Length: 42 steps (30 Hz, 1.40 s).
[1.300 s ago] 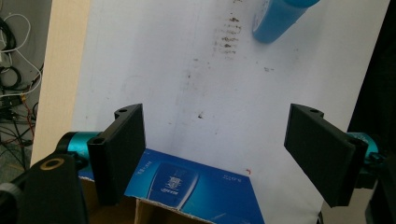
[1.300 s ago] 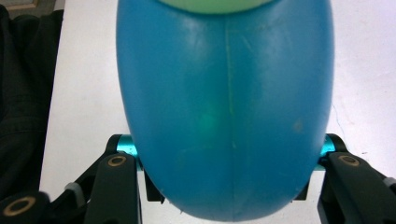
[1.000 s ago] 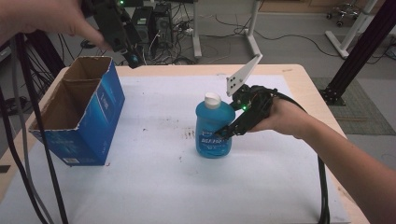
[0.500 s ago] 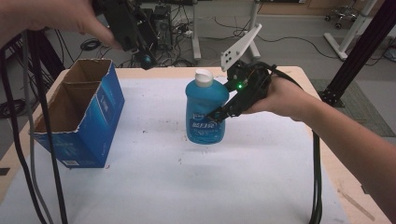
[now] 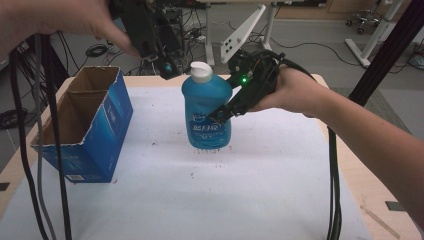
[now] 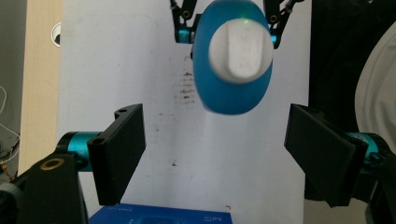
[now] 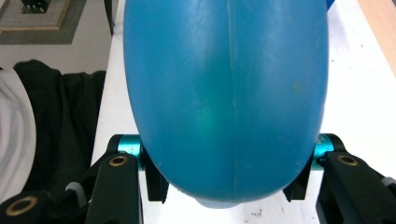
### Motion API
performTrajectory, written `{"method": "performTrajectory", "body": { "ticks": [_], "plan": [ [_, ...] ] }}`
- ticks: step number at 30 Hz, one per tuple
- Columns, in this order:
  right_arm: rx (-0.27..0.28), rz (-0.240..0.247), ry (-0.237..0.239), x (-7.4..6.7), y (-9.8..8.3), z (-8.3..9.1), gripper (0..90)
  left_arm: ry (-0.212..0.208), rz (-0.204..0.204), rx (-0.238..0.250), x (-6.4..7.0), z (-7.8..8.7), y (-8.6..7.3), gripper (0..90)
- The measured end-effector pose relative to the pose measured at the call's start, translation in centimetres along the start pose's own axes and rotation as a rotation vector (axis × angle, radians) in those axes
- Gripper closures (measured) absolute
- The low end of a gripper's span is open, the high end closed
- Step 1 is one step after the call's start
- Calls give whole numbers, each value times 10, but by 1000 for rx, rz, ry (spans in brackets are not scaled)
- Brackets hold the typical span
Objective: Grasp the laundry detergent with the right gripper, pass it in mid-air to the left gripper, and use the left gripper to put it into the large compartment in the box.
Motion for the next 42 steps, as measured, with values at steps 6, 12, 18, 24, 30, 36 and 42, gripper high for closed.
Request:
{"method": "performTrajectory", "body": {
  "ticks": [6, 12, 18, 24, 30, 36, 42],
  "plan": [
    [4, -1, 11, -1, 11, 1, 462, -8, -35, -11, 8, -8, 11, 207],
    [14, 17, 7, -2, 17, 4, 462, -6, -67, -33, 12, -15, 18, 207],
    [18, 18, 8, -4, 18, 6, 462, 4, -83, -56, 14, -23, 23, 207],
    [23, 20, 5, -5, 18, 7, 462, 9, -96, -81, 17, -30, 27, 207],
    [28, 24, 1, -6, 18, 9, 462, 2, -97, -92, 18, -34, 29, 208],
    [30, 27, 2, -7, 18, 9, 462, 2, -90, -89, 19, -35, 30, 208],
    [29, 32, 0, -6, 18, 9, 462, 3, -93, -97, 19, -35, 30, 212]
  ]
}}
Point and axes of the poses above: each handheld gripper's, and its own axes: z roughly backward along the jaws, y roughly out of its top, x roughly to its right, the point moved 1 cm from there along -z, roughly forward along the jaws, and after that the axes turned 12 degrees about y, right-handed, at the moved point
